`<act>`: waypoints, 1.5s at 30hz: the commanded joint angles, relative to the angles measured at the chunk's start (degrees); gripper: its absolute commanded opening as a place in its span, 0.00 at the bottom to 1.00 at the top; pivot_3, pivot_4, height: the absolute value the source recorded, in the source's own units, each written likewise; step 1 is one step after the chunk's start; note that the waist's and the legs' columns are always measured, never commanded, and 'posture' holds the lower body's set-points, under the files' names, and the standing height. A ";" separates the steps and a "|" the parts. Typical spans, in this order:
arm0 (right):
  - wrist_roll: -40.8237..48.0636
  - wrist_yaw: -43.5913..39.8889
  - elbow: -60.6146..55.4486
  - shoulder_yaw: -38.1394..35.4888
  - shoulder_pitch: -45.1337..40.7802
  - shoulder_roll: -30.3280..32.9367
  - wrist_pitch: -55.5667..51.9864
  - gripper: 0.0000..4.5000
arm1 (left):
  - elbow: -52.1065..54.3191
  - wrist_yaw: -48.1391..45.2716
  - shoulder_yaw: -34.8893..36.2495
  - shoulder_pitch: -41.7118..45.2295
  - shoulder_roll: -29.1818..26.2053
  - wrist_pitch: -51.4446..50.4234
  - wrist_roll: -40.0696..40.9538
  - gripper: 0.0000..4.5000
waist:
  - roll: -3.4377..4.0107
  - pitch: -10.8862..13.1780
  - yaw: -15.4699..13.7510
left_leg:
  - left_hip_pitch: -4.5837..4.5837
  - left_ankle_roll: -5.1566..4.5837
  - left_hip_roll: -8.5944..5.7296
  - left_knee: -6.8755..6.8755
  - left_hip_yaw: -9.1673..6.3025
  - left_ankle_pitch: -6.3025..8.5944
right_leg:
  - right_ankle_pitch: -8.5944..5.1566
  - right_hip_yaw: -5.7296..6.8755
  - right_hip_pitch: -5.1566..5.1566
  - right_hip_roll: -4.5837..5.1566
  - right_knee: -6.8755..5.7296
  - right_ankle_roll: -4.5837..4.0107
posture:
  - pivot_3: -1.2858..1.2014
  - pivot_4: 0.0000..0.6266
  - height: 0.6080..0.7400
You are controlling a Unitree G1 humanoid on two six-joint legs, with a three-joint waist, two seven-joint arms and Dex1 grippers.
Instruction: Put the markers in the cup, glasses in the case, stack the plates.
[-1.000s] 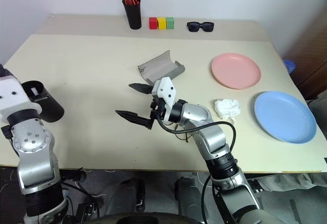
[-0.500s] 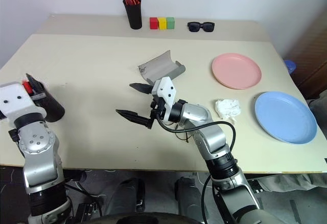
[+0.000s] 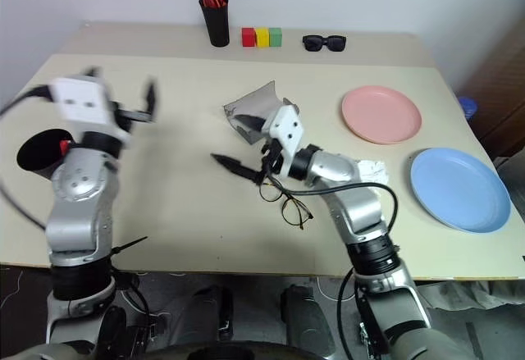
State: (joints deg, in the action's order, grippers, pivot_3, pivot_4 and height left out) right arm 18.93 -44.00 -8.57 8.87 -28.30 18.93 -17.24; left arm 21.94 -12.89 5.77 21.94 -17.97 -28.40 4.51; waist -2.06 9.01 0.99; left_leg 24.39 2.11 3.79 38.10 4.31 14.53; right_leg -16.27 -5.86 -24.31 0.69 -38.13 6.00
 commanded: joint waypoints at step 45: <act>-5.79 7.94 -20.50 -12.38 23.94 16.93 -5.08 1.00 | -56.15 -55.71 -18.10 30.61 -5.52 16.40 0.78 0.01 | 0.17 0.12 -0.10 | 0.04 -0.03 -0.04 -0.02 -0.02 0.00 | -0.04 -0.11 -0.05 -0.09 0.02 0.01 | 0.52 0.24 0.89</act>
State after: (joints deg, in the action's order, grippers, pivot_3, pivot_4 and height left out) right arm 12.52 -35.87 -27.88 -3.43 -3.59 36.41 -22.99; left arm -38.39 -64.80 -11.70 52.77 -22.40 -14.09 5.23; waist -1.89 9.13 0.89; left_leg 24.44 2.08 3.75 38.09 4.31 14.54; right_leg -16.31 -5.97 -24.36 0.62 -38.10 6.01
